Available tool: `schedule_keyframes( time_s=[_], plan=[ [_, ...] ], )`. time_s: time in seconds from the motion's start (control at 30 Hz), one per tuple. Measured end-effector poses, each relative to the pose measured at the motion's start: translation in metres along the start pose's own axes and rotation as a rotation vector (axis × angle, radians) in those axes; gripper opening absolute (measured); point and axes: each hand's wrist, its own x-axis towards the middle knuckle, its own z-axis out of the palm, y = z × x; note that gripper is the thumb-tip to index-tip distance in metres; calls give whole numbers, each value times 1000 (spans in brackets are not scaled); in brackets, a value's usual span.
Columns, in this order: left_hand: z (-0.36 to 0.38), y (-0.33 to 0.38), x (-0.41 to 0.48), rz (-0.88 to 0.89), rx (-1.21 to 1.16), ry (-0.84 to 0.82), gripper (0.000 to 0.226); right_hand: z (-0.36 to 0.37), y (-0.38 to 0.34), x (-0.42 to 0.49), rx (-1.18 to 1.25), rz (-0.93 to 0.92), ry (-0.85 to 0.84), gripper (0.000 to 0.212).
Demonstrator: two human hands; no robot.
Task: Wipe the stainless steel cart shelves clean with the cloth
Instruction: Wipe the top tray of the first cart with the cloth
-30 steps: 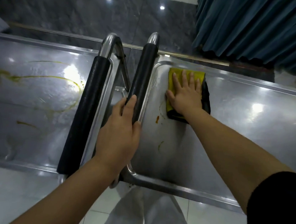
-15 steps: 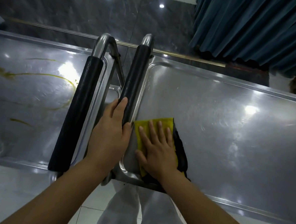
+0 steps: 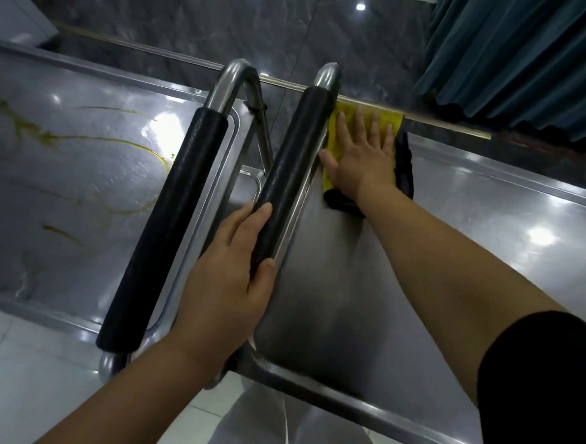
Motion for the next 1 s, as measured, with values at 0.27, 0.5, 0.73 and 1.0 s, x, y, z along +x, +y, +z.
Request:
schedule_keyframes(
  time_s=[0.27, 0.5, 0.73, 1.0],
  plan=[
    [-2, -3, -2, -37, -199, 33, 59, 28, -45, -120, 22, -222, -20, 71],
    [-1, -3, -3, -38, -151, 16, 60, 54, -48, -194, 71, -507, -8, 68],
    [2, -5, 0, -22, -171, 55, 60, 14, -15, -60, 1, -221, -25, 66],
    [0, -5, 0, -79, -291, 13, 57, 4, -17, -17, 55, -78, 6, 63]
  ],
)
